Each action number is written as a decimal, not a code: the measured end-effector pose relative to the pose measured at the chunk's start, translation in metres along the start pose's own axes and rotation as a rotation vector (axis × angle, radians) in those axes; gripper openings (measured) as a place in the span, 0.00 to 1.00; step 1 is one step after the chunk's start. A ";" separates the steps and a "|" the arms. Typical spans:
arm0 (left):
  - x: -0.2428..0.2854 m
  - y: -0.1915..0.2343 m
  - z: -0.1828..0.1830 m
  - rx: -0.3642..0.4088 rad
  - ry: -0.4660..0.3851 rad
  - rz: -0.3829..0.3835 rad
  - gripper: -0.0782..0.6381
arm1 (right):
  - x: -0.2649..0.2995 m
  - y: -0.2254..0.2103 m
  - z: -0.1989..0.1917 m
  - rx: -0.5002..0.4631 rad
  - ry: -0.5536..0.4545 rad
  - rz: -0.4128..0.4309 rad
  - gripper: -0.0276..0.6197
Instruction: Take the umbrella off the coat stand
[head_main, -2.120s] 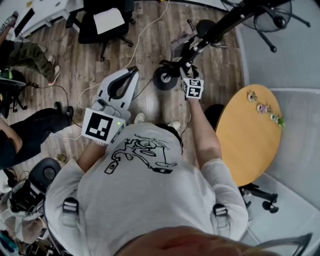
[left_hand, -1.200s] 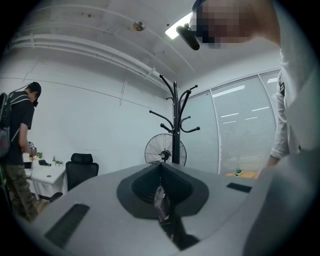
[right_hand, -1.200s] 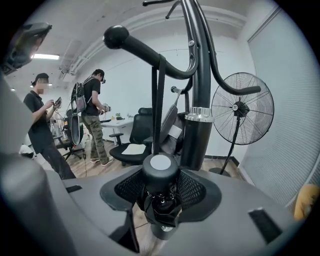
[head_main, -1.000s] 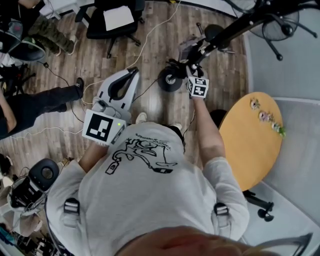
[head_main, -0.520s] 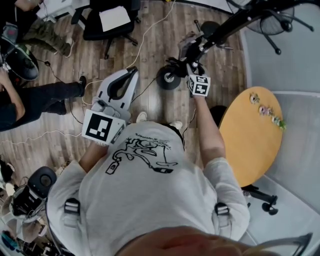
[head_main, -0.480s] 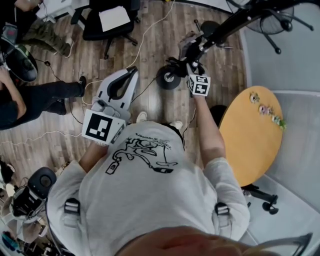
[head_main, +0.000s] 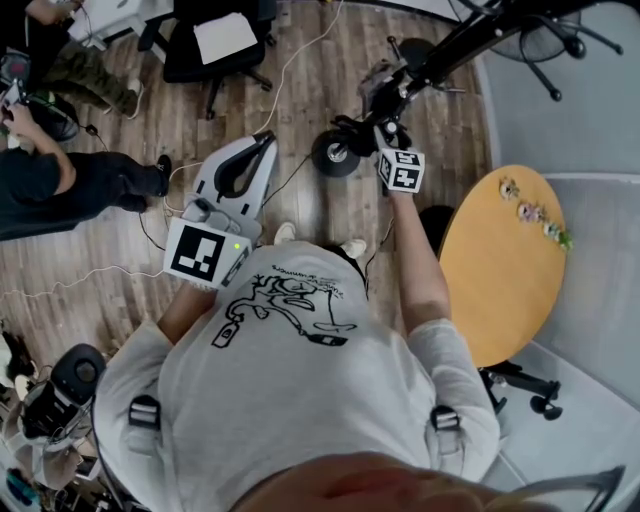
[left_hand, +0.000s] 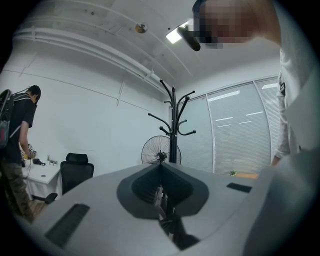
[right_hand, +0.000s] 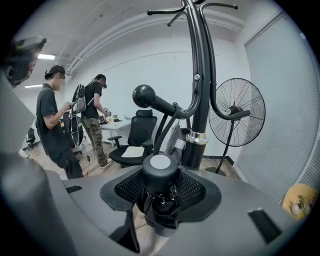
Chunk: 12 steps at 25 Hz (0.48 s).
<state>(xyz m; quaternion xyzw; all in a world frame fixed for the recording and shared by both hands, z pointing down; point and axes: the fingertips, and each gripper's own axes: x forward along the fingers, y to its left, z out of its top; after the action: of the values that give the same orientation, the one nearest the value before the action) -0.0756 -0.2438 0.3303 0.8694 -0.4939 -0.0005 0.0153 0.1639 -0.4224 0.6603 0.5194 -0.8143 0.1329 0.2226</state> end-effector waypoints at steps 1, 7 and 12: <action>0.000 0.000 0.000 0.000 0.000 -0.002 0.12 | -0.002 0.001 0.001 0.003 -0.003 0.002 0.37; -0.004 0.000 -0.001 -0.007 -0.001 -0.015 0.12 | -0.012 0.009 0.009 0.006 -0.010 0.015 0.37; -0.008 -0.002 0.000 -0.001 -0.011 -0.035 0.12 | -0.021 0.016 0.013 0.015 -0.026 0.022 0.37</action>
<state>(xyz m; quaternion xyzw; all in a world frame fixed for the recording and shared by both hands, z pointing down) -0.0781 -0.2363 0.3301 0.8780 -0.4785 -0.0055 0.0129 0.1539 -0.4049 0.6386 0.5137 -0.8218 0.1348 0.2065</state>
